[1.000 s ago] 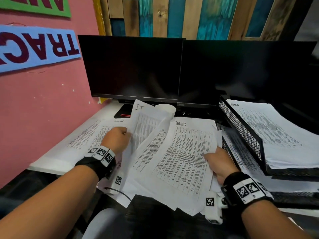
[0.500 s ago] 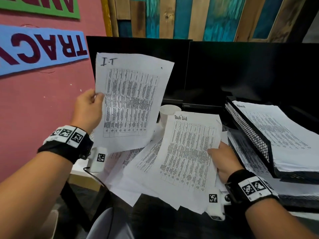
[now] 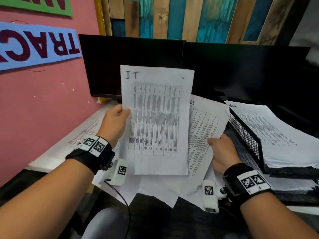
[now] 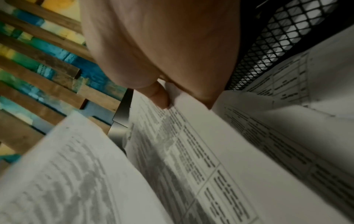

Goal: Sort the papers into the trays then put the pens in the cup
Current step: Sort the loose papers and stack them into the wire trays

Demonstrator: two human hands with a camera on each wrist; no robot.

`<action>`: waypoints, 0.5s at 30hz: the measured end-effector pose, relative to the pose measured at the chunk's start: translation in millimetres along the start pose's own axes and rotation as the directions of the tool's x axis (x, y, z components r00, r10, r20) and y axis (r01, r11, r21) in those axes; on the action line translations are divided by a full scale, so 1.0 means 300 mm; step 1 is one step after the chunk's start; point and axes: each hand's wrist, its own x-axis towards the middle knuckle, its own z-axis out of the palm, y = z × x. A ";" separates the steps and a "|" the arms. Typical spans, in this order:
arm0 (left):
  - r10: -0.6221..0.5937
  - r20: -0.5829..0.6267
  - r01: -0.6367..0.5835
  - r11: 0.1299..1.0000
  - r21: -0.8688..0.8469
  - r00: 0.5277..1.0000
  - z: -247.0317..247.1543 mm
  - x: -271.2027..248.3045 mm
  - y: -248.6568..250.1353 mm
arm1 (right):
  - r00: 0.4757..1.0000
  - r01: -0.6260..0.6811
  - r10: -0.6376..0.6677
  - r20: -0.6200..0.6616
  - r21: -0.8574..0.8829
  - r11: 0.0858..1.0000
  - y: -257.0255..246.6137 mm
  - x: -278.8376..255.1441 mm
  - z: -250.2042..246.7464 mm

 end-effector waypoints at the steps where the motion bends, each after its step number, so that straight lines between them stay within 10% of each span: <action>1: -0.023 0.018 0.022 1.000 0.022 1.000 0.013 -0.004 -0.011 | 1.000 -0.006 0.005 0.023 0.029 1.000 -0.010 -0.002 0.003; 10: -0.210 0.073 0.207 0.977 0.051 0.975 0.175 -0.105 -0.070 | 0.986 -0.030 0.003 0.166 0.159 0.987 -0.023 -0.052 0.047; 15: -0.217 0.088 0.215 0.976 0.034 0.972 0.232 -0.123 -0.079 | 0.978 0.081 -0.043 0.202 -0.183 0.980 0.038 -0.054 0.023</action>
